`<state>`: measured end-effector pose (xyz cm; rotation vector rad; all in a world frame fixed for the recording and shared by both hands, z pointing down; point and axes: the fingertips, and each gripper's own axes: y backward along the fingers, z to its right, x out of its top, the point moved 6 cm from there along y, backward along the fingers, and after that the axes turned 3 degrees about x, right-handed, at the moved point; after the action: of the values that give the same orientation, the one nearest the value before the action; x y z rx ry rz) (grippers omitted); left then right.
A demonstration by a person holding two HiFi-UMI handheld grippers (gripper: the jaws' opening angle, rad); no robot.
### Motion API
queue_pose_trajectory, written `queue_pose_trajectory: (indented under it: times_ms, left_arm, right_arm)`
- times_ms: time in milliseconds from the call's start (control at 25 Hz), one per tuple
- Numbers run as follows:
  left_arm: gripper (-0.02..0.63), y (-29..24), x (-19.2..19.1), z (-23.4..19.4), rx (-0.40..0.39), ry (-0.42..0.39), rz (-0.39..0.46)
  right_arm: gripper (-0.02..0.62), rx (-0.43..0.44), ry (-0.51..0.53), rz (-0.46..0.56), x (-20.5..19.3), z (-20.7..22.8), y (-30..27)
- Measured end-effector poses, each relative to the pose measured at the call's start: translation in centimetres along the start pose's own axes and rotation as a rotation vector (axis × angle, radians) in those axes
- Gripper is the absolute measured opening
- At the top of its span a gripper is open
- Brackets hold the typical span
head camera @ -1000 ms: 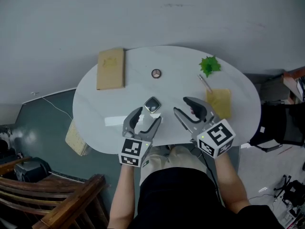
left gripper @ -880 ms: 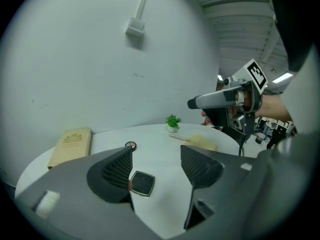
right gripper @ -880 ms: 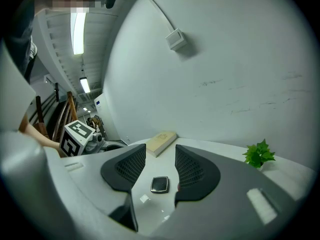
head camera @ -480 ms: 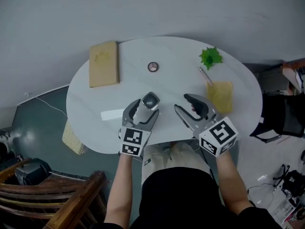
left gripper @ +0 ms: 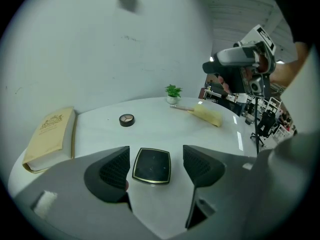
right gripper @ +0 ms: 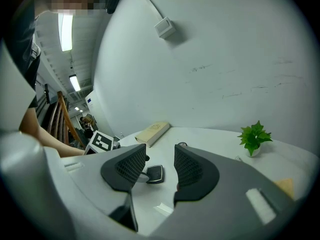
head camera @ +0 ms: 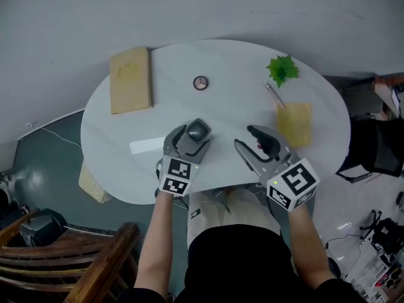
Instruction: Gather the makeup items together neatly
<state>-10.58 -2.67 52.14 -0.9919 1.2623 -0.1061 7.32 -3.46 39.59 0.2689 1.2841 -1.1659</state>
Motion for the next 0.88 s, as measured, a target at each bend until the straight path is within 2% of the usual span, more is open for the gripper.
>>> queue_pose_trajectory:
  times_ms: [560, 880]
  left_arm:
    - [0.336, -3.3, -2.8, -0.4, -0.041, -0.064, -0.119]
    - [0.318, -4.0, -3.0, -0.3, -0.03, -0.084, -0.137]
  right_arm:
    - [0.167, -0.014, -0.025, -0.019, -0.8, 0.6, -0.7]
    - [0.167, -0.015, -0.033, -0.021, -1.0, 1.1, -0.8]
